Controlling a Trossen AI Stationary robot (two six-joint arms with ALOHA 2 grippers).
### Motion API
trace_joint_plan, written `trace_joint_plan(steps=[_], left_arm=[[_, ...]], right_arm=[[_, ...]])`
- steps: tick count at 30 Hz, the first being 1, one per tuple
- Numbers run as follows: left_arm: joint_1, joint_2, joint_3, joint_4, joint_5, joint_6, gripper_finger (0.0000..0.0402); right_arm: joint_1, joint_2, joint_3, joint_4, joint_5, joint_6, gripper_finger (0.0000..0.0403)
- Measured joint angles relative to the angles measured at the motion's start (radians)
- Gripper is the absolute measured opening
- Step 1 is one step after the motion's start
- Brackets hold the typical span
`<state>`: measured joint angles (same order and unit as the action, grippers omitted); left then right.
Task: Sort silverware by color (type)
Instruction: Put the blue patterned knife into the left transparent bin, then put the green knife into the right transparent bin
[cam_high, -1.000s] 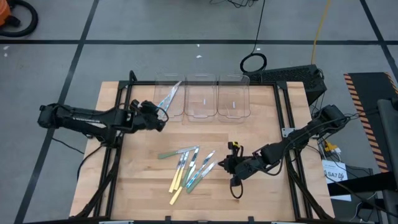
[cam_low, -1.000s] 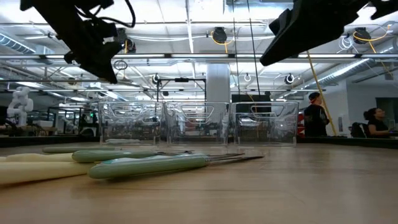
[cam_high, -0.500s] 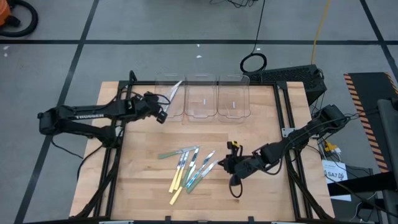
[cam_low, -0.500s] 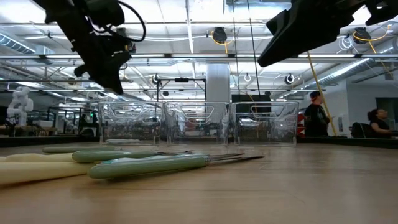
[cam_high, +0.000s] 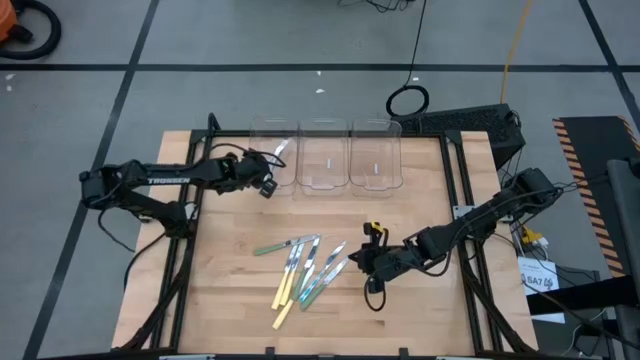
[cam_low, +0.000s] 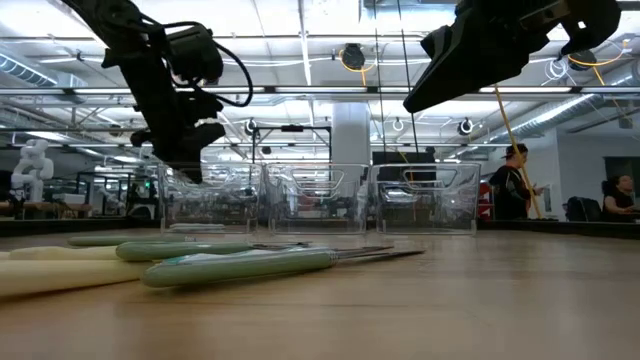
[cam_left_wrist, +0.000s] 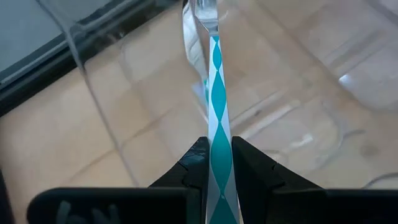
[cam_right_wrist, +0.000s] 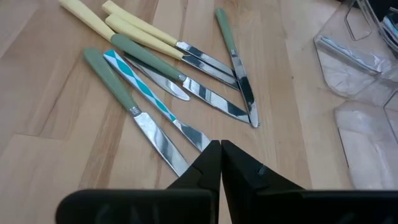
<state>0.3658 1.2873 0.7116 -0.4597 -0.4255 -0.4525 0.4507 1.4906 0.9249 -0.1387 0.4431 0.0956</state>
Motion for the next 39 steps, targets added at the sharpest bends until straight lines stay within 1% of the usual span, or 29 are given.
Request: trace_joint_plan(steps=[4, 10, 15, 16, 19, 26, 30, 33, 36, 39], left_arm=[[0.024, 0.0, 0.0, 0.036, -0.002, 0.006, 0.0056], [0.039, 0.004, 0.0, 0.034, 0.002, 0.007, 0.0058], [0.039, 0.004, 0.0, 0.04, 0.004, 0.0, 0.0095], [0.039, 0.004, 0.0, 0.039, 0.004, -0.001, 0.0099], [0.039, 0.004, 0.0, 0.04, 0.004, -0.002, 0.0105], [0.026, -0.007, 0.0, 0.056, 0.007, 0.036, 0.0108], [-0.018, -0.054, 0.0, 0.038, 0.016, 0.061, 0.0109], [-0.079, -0.111, 0.0, 0.026, 0.015, 0.058, 0.0109], [-0.19, -0.162, 0.0, 0.017, 0.014, 0.034, 0.011], [-0.343, -0.177, 0.0, 0.008, -0.01, 0.009, 0.011]], right_arm=[[0.0, 0.0, 0.0, 0.0, 0.0, 0.012, 0.0009], [0.002, 0.0, 0.0, 0.0, -0.003, 0.056, 0.0009], [0.002, 0.0, 0.0, -0.008, -0.012, 0.1, 0.0009], [0.002, 0.0, 0.0, -0.008, -0.028, 0.101, 0.0009], [0.002, 0.0, 0.0, -0.008, -0.055, 0.102, 0.0009], [0.002, 0.0, 0.0, -0.008, -0.055, 0.098, 0.0009], [0.002, 0.0, 0.0, -0.008, -0.055, 0.094, 0.0009], [0.002, 0.0, 0.0, -0.008, -0.054, 0.095, 0.0009], [0.003, 0.0, 0.0, -0.008, -0.056, 0.112, 0.0009], [0.003, 0.0, 0.0, -0.008, -0.057, 0.157, 0.0009]])
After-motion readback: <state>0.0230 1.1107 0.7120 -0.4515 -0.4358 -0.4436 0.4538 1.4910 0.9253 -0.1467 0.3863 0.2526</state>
